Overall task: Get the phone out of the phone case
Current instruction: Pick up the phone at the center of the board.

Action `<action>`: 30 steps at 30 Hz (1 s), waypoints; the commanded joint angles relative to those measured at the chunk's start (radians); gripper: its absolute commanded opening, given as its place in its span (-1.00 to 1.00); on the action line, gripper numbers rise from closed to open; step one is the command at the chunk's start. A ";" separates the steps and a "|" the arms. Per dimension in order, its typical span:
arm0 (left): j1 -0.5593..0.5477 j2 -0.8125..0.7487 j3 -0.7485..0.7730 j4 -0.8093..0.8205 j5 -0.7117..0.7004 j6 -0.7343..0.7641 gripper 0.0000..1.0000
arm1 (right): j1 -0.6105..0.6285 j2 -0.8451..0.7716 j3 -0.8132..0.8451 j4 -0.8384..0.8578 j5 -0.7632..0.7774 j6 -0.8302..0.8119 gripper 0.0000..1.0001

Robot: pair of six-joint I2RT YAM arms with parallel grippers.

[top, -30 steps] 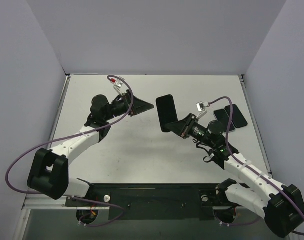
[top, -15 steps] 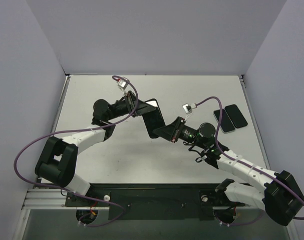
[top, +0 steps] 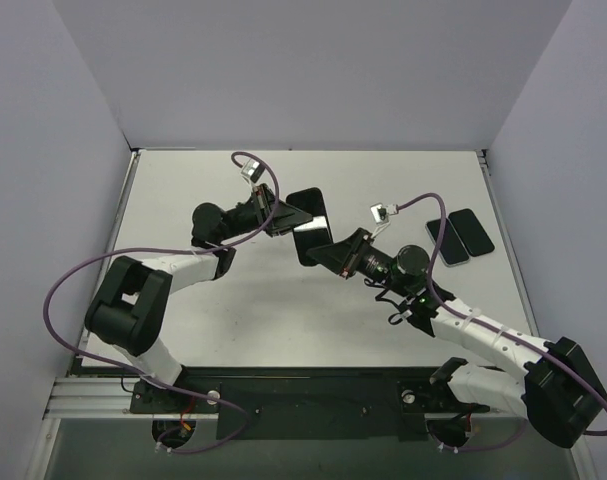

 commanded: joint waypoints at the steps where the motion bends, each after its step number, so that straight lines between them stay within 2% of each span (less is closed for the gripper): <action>1: -0.004 0.013 0.035 0.354 0.026 -0.085 -0.60 | 0.018 0.003 0.066 0.099 0.018 -0.053 -1.00; 2: -0.003 0.009 0.036 0.352 0.027 -0.072 -0.68 | 0.019 0.004 0.083 0.073 0.007 -0.064 -1.00; 3: 0.001 -0.004 0.033 0.327 0.029 -0.060 -0.85 | 0.019 0.001 0.091 0.021 -0.010 -0.082 -1.00; 5: 0.011 -0.033 0.021 0.264 0.024 -0.007 -1.00 | 0.020 -0.017 0.097 -0.062 -0.016 -0.117 -1.00; 8: 0.028 -0.083 0.010 0.201 0.021 0.069 -1.00 | 0.021 -0.072 0.113 -0.208 -0.013 -0.211 -0.96; 10: 0.034 -0.106 0.015 0.147 0.029 0.115 -1.00 | 0.021 -0.100 0.149 -0.422 0.011 -0.270 -0.68; 11: 0.039 -0.114 0.015 0.114 0.035 0.141 -1.00 | 0.021 -0.108 0.166 -0.479 0.019 -0.297 -0.41; 12: 0.040 -0.129 0.021 0.095 0.041 0.155 -1.00 | 0.020 -0.111 0.205 -0.583 0.011 -0.341 -0.26; 13: 0.044 -0.139 0.024 0.080 0.050 0.184 -1.00 | 0.021 -0.115 0.222 -0.637 0.008 -0.370 0.01; 15: 0.045 -0.168 0.035 0.017 0.072 0.250 -1.00 | 0.019 -0.124 0.273 -0.739 -0.004 -0.424 0.18; 18: 0.045 -0.235 0.052 -0.177 0.096 0.382 -1.00 | 0.021 -0.141 0.305 -0.861 -0.053 -0.505 0.24; 20: 0.044 -0.261 0.066 -0.241 0.118 0.453 -1.00 | 0.018 -0.158 0.319 -0.888 -0.132 -0.559 0.21; 24: 0.044 -0.260 0.078 -0.237 0.153 0.458 -1.00 | 0.015 -0.198 0.321 -0.874 -0.223 -0.605 0.06; 30: 0.027 -0.222 0.081 -0.074 0.190 0.344 -1.00 | -0.010 -0.163 0.354 -0.837 -0.361 -0.614 -0.12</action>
